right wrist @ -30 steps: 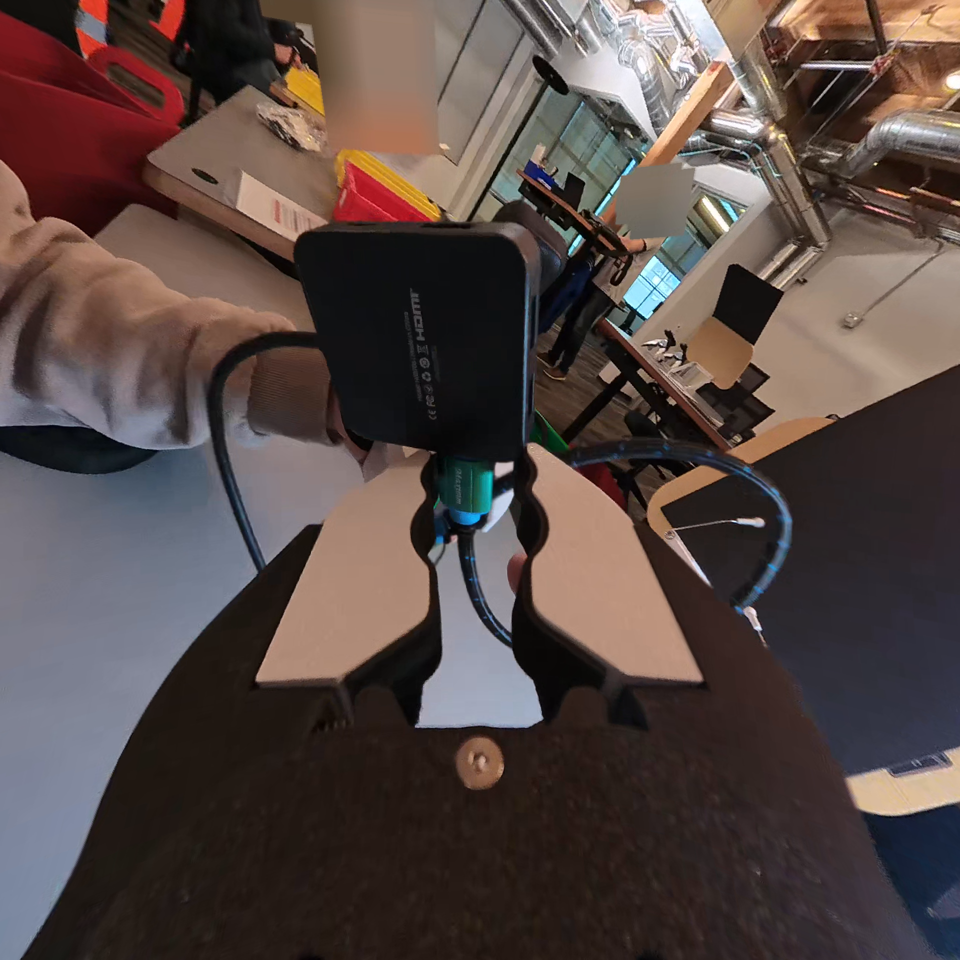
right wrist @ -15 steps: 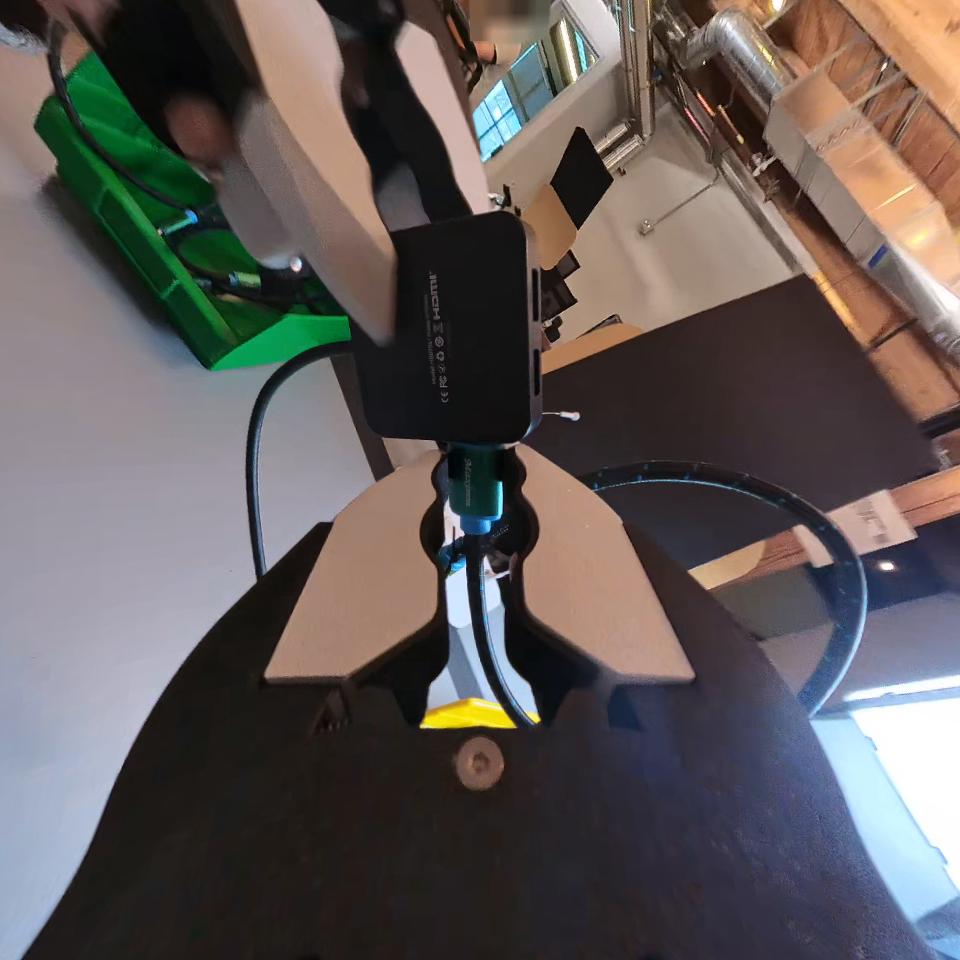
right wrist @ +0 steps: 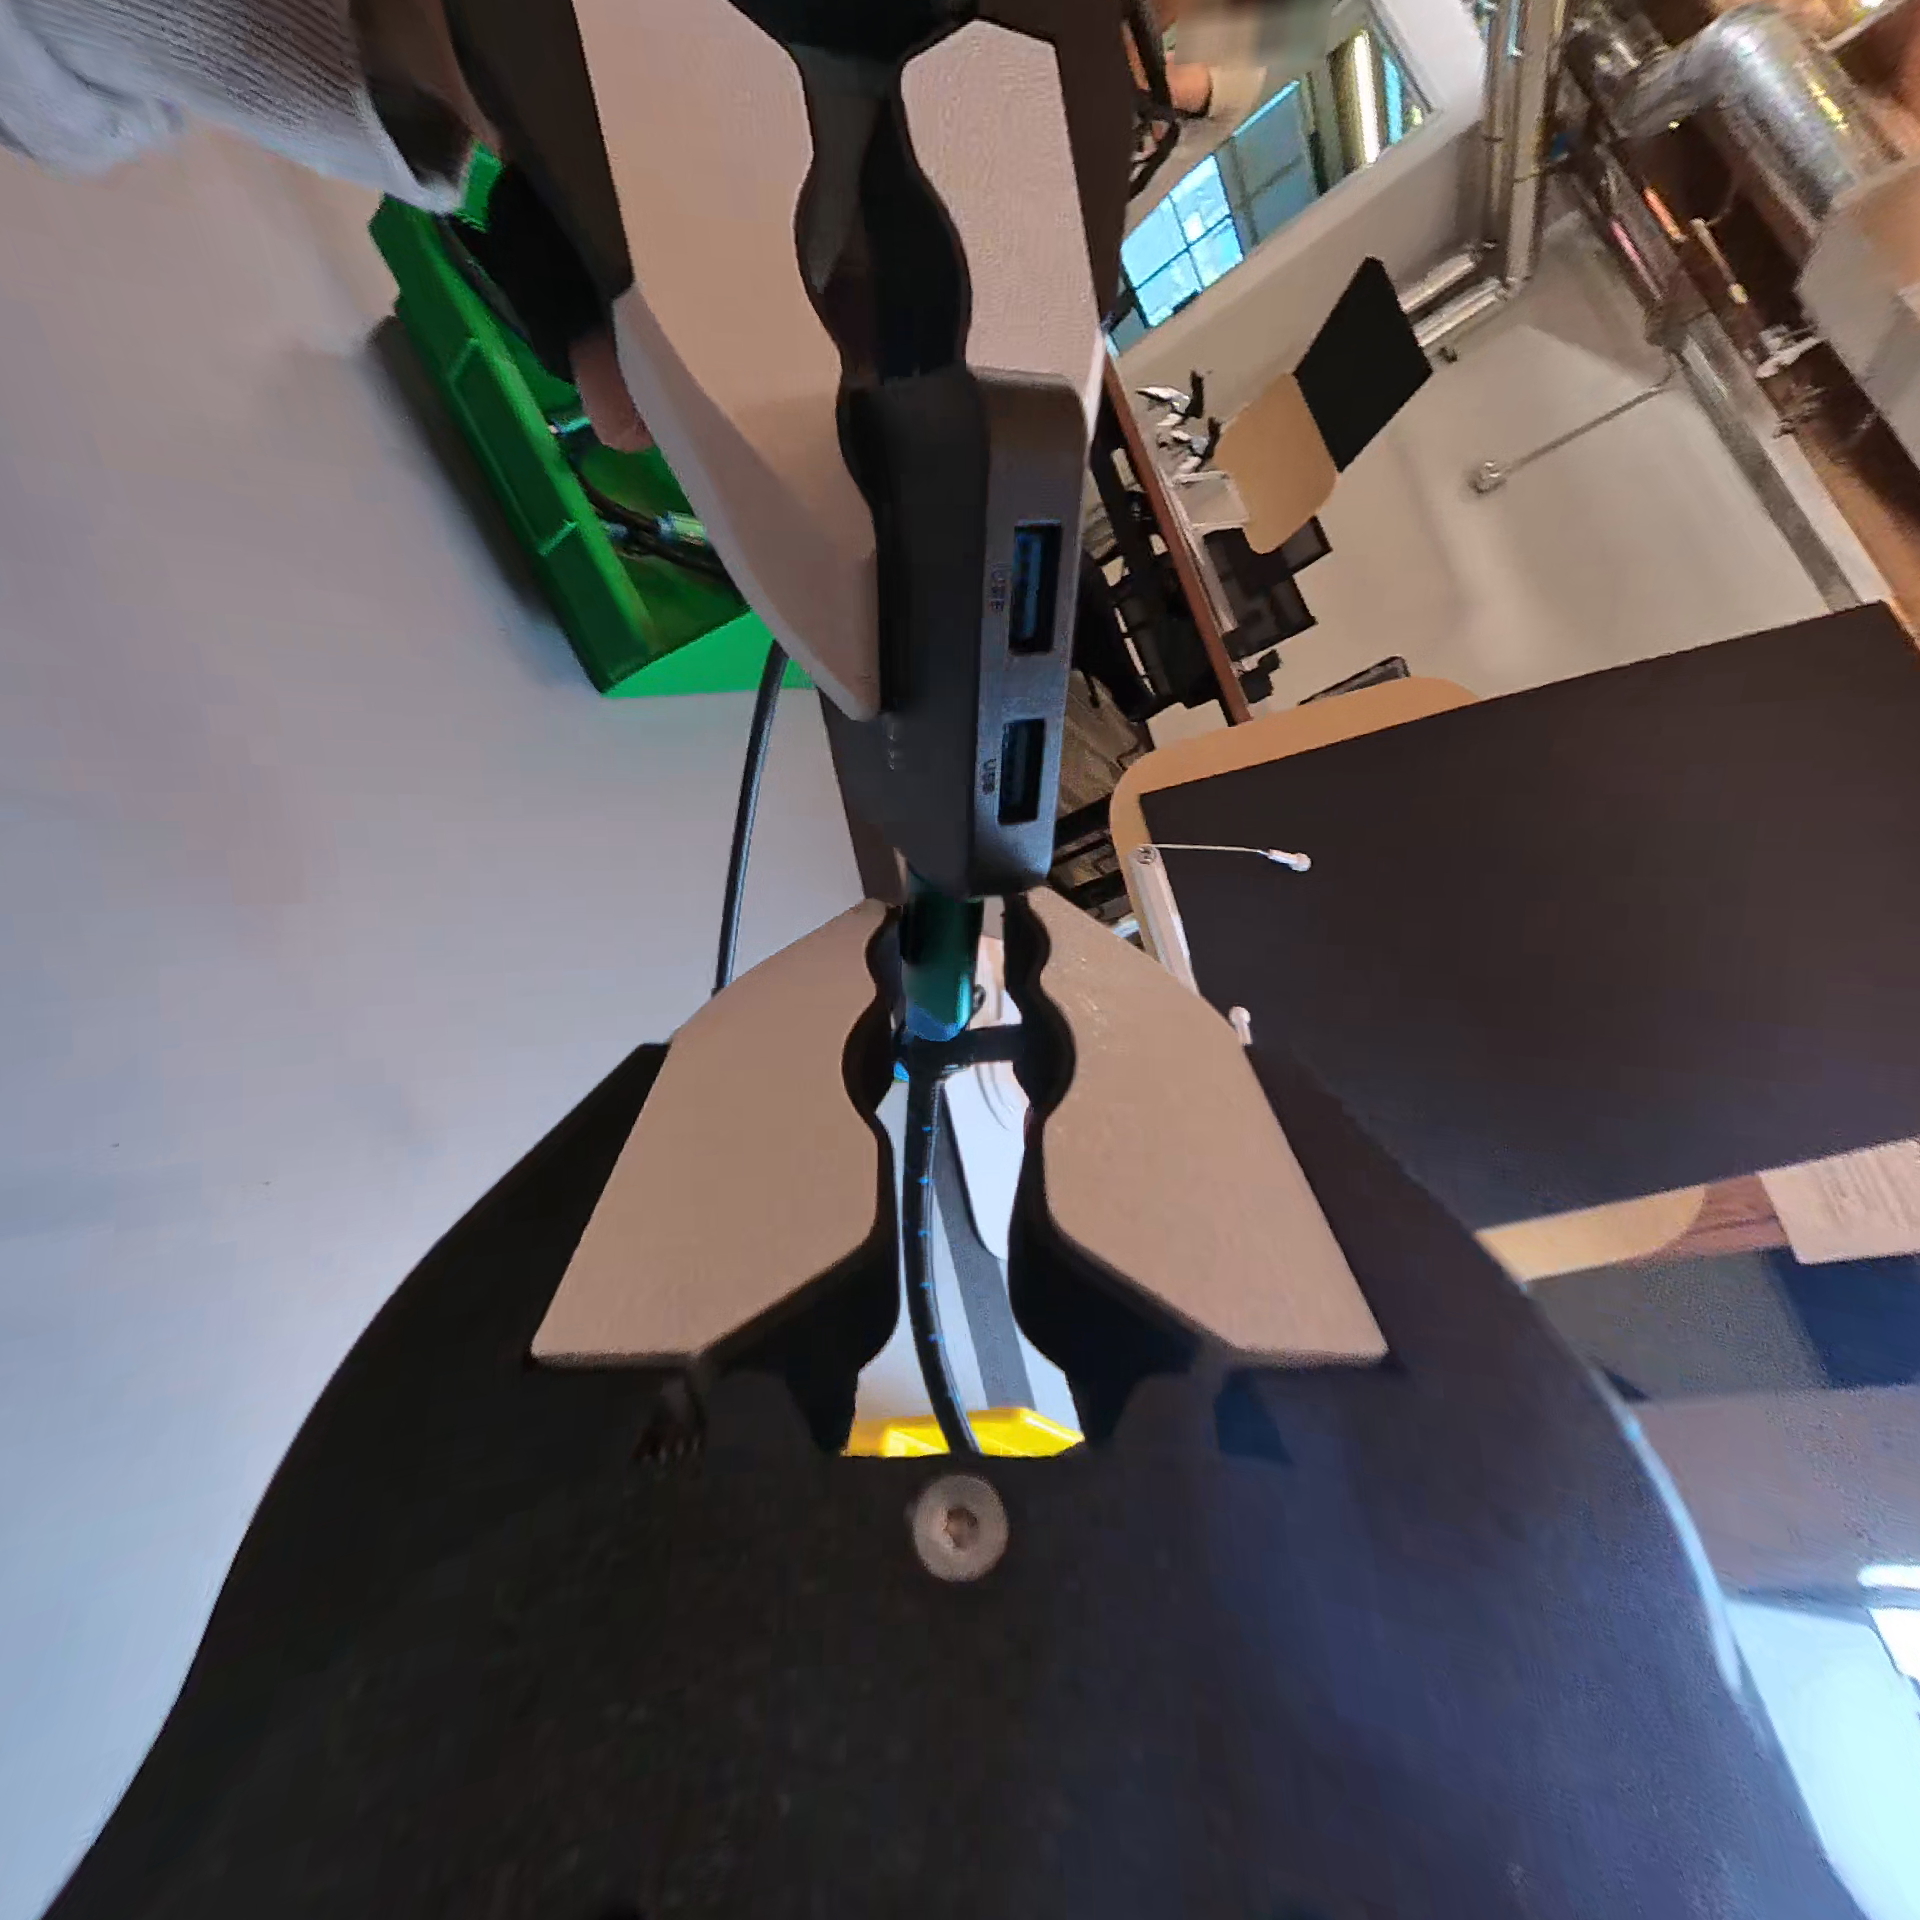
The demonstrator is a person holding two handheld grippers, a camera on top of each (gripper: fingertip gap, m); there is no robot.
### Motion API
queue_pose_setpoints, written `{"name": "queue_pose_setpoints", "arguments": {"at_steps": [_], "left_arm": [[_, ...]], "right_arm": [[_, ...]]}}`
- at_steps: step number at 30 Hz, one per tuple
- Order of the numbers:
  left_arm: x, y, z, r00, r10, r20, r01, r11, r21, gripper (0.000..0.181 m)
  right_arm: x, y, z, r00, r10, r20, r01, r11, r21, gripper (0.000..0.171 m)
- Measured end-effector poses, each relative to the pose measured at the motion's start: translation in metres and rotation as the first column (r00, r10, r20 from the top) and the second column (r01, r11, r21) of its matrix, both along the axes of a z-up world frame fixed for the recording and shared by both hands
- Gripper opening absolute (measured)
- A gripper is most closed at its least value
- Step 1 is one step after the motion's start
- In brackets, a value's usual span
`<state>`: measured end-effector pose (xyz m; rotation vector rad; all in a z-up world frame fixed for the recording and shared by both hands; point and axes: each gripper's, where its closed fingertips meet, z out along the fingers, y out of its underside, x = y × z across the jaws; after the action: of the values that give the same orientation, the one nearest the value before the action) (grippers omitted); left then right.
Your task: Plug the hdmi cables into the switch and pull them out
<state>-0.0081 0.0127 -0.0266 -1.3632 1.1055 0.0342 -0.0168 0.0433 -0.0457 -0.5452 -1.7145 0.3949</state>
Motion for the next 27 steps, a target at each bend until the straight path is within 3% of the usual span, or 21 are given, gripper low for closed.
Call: {"name": "queue_pose_setpoints", "arguments": {"at_steps": [6,12,15,27], "left_arm": [[0.003,-0.005,-0.001,1.0,-0.027,-0.006,0.027,0.999,-0.02,0.014],[-0.003,0.011,-0.026,0.966,0.147,-0.211,-0.168,0.982,-0.087,0.032],[-0.003,0.021,-0.032,0.929,0.204,-0.31,-0.219,0.976,-0.015,0.015],[-0.005,0.018,-0.034,0.932,0.163,-0.324,-0.177,0.984,-0.014,0.014]], "right_arm": [[0.003,-0.007,-0.005,0.998,0.032,0.05,-0.032,0.999,-0.006,0.013],[-0.002,0.011,-0.017,0.991,-0.093,0.095,0.085,0.993,0.085,0.013],[-0.003,0.006,-0.02,0.991,-0.073,0.11,0.064,0.994,0.09,0.013],[-0.007,0.002,-0.024,0.996,-0.003,0.094,-0.001,0.999,0.043,0.013]]}}
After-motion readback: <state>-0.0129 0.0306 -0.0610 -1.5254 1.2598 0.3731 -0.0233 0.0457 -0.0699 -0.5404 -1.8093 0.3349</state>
